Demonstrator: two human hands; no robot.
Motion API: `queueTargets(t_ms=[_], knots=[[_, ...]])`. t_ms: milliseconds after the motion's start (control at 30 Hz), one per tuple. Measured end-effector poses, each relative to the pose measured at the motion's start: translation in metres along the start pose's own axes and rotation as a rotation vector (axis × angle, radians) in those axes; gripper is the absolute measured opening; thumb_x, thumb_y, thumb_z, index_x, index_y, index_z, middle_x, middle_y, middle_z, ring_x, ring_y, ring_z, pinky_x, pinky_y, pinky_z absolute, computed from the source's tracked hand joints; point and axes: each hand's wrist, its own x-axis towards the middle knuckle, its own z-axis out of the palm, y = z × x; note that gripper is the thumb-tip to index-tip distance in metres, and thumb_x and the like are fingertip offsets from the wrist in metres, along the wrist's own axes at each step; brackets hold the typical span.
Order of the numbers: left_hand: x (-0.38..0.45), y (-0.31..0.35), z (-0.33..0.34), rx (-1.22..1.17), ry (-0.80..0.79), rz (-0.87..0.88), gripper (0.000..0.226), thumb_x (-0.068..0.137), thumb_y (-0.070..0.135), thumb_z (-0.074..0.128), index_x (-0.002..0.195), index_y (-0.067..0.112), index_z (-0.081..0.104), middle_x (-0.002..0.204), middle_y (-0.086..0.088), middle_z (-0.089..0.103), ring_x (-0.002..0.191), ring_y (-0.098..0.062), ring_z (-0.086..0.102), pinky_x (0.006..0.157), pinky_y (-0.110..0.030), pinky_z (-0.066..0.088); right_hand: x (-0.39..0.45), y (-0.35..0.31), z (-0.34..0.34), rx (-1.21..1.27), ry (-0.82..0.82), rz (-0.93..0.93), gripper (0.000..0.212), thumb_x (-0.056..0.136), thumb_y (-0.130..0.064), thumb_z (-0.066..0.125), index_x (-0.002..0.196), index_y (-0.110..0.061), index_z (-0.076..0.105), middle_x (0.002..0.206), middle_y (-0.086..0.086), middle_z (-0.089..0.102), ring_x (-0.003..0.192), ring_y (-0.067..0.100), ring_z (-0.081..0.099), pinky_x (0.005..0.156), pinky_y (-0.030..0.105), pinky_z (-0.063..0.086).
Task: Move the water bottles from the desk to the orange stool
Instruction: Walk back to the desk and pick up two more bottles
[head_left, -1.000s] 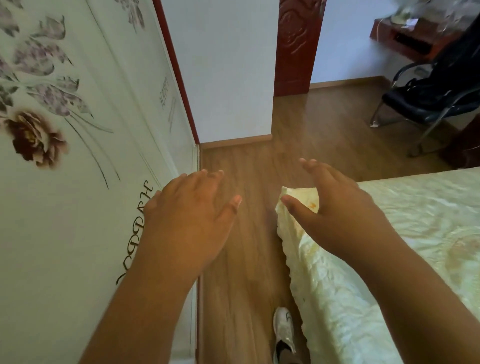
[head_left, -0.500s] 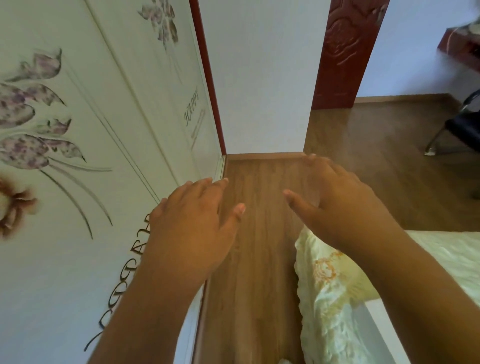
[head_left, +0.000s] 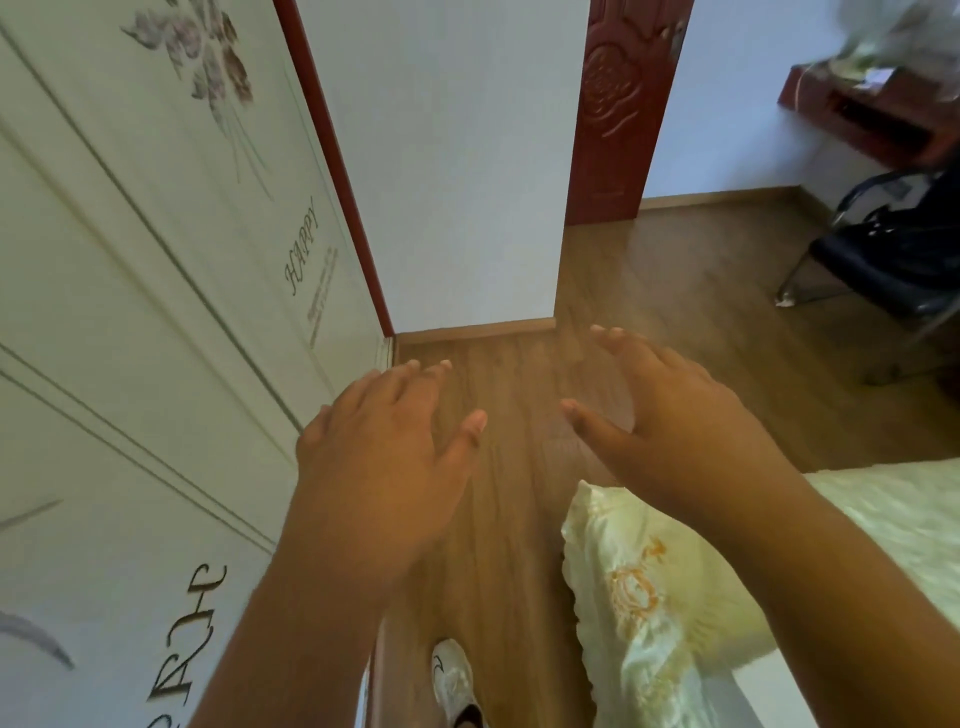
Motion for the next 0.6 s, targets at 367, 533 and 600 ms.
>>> queueTargets(t_ms=[367,533,600], knots=[[0.171,-0.046,-0.024,-0.011,-0.028,0.143,0.069,0.096,0.071,0.024,0.158,0.043,0.017,0.167,0.013,0.019,0.154,-0.016,0.017,0.122,-0.046,0.020,0.140,-0.052,0.018,-0.025,0.091,0.093,0.078,0.088,-0.072,0.047,0.154,-0.040,0.019,0.161,-0.014,0.029,0.145,0.016,0.034,0.114,0.045,0.034],[0.223,-0.067,-0.020,-0.006,-0.073,0.147,0.068,0.096,0.071,0.025,0.158,0.042,0.021,0.166,0.011,0.023,0.154,-0.017,0.020,0.121,-0.047,0.022,0.184,-0.064,0.039,-0.042,0.036,0.101,0.080,0.088,-0.074,0.043,0.155,-0.039,0.017,0.162,-0.013,0.026,0.146,0.015,0.032,0.115,0.042,0.032],[0.241,-0.071,-0.019,0.004,-0.090,0.148,0.067,0.097,0.070,0.025,0.158,0.041,0.021,0.166,0.011,0.022,0.154,-0.017,0.019,0.122,-0.045,0.021,0.204,-0.064,0.040,-0.036,0.051,0.111,0.080,0.088,-0.074,0.044,0.155,-0.039,0.018,0.162,-0.013,0.026,0.146,0.016,0.033,0.115,0.043,0.032]])
